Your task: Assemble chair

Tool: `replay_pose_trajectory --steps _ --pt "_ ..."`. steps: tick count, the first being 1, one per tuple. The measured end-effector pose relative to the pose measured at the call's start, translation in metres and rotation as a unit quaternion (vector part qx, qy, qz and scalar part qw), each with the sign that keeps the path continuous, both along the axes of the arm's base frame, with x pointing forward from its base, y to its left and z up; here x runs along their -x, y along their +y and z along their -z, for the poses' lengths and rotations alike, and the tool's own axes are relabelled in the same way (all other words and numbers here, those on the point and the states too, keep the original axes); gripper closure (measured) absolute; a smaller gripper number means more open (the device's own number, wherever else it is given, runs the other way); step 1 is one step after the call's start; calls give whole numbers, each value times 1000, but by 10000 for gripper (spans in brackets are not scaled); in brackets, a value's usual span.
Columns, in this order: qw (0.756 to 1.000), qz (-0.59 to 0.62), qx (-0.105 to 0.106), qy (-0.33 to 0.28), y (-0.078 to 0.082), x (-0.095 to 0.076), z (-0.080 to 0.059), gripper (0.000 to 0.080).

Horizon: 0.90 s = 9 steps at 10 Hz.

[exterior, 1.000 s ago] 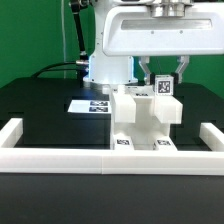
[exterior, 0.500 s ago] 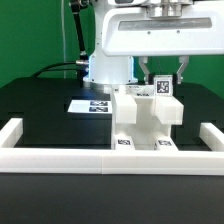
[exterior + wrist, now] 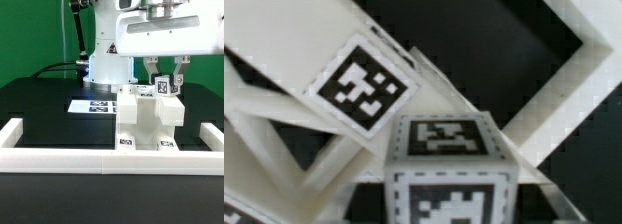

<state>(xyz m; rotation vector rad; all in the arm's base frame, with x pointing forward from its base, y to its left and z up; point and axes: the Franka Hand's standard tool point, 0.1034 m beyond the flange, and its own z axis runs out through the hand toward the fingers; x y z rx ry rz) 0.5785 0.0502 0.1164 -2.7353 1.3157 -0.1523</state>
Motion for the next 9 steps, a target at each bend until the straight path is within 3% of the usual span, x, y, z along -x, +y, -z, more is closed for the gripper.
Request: replay_pose_trajectory --steps 3,5,8,9 --pt "990 138 -27 7 5 1 0 510" --pt "988 149 -28 8 6 2 0 510" --pt "995 96 -21 3 6 1 -1 192" --pt "996 82 -19 3 7 1 0 192"
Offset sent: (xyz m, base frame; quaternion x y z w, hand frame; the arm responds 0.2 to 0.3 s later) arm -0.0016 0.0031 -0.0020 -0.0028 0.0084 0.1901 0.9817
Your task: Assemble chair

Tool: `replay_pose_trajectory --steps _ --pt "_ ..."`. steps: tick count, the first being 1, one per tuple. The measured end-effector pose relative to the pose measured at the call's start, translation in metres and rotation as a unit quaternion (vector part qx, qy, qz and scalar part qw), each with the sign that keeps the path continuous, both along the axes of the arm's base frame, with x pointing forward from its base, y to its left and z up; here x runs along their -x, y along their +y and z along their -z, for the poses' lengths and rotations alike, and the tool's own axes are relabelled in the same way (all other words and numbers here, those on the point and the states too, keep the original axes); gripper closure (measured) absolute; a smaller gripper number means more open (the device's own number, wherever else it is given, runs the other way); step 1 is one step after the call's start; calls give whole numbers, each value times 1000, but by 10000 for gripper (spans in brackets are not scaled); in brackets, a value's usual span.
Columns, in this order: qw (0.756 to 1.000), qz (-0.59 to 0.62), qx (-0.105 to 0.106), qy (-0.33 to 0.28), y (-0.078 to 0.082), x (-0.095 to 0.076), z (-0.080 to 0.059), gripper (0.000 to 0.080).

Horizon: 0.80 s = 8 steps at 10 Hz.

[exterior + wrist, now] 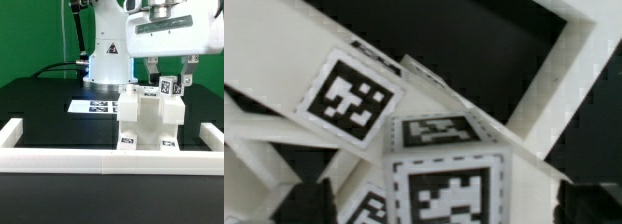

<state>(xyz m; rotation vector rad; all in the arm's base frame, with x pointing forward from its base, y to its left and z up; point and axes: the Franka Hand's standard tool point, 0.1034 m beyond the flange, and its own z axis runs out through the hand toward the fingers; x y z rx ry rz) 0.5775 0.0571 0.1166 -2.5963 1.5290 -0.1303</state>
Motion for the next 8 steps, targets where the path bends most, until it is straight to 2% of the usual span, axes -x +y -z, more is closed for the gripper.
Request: replay_pose_trajectory --steps 2,5,8 --pt "994 -105 17 -5 2 1 2 152" --pt "963 -267 42 -13 9 2 2 151" --pt "900 -430 63 -23 8 2 1 151"
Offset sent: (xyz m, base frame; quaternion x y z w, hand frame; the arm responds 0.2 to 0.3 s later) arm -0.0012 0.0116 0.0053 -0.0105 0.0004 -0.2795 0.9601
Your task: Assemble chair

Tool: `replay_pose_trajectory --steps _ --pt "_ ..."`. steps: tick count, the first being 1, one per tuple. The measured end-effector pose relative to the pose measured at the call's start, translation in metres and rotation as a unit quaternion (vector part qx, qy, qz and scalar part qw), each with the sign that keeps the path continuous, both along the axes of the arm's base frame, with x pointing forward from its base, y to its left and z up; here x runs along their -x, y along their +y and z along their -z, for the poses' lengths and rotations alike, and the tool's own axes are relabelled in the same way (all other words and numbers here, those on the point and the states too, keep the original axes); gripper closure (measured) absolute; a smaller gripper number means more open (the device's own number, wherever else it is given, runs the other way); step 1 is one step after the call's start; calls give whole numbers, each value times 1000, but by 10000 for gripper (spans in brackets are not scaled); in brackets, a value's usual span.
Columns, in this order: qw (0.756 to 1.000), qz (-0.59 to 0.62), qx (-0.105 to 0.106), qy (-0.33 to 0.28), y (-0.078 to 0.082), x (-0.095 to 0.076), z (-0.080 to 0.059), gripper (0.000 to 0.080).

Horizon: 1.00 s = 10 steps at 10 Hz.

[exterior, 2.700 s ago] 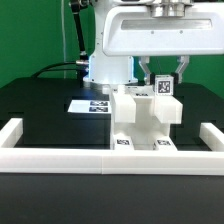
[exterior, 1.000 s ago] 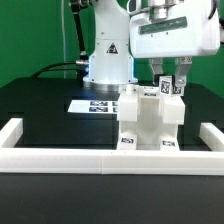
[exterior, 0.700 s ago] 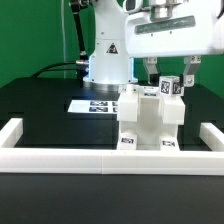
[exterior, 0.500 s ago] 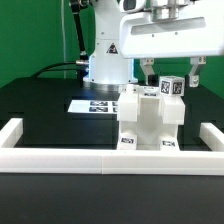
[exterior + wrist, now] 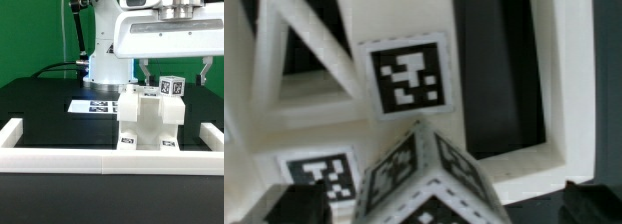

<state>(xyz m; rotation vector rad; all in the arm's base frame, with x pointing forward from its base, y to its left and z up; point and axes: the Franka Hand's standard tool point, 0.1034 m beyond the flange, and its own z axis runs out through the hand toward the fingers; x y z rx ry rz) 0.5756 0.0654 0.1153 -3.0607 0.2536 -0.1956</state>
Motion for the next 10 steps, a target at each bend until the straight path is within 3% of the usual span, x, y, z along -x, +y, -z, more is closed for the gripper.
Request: replay_pose_trajectory --steps 5,7,8,9,10 --pt "988 -154 25 -8 -1 -1 -2 151" --pt "987 -157 25 -8 -1 -1 -1 399" --pt "987 -157 26 -8 -2 -1 -1 399" --pt "987 -157 26 -8 -2 -1 -1 512" --pt "987 -157 26 -8 -2 -1 -1 512"
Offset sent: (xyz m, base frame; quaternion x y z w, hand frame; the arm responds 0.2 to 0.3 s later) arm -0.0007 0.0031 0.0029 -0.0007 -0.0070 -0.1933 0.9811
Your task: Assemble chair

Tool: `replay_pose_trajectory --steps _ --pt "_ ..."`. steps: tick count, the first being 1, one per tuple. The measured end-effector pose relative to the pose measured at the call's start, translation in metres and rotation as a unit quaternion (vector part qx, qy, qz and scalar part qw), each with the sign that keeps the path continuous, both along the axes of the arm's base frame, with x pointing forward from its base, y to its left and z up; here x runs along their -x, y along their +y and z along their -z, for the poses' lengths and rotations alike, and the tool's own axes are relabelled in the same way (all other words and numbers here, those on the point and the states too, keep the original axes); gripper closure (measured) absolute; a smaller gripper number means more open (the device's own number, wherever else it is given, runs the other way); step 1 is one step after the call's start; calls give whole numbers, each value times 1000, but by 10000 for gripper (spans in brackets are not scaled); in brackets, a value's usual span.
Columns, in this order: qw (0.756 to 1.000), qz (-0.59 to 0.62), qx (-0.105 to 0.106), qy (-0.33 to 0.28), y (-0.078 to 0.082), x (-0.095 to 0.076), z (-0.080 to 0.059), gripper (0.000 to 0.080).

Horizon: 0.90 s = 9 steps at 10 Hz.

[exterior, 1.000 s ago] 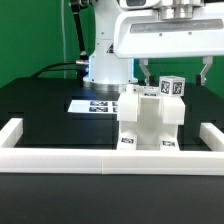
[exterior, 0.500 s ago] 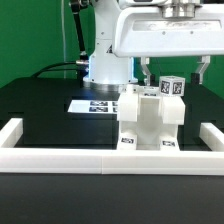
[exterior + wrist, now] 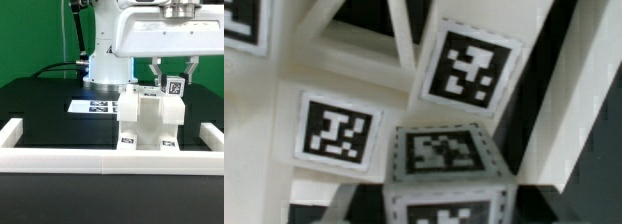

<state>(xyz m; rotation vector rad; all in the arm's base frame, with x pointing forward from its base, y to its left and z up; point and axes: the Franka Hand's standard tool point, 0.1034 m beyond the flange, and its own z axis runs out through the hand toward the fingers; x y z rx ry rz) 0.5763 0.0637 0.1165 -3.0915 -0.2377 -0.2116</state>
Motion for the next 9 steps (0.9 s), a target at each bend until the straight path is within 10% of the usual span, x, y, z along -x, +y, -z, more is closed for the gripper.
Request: replay_pose_trajectory --steps 9 --pt "956 290 -41 12 -2 -1 0 512"
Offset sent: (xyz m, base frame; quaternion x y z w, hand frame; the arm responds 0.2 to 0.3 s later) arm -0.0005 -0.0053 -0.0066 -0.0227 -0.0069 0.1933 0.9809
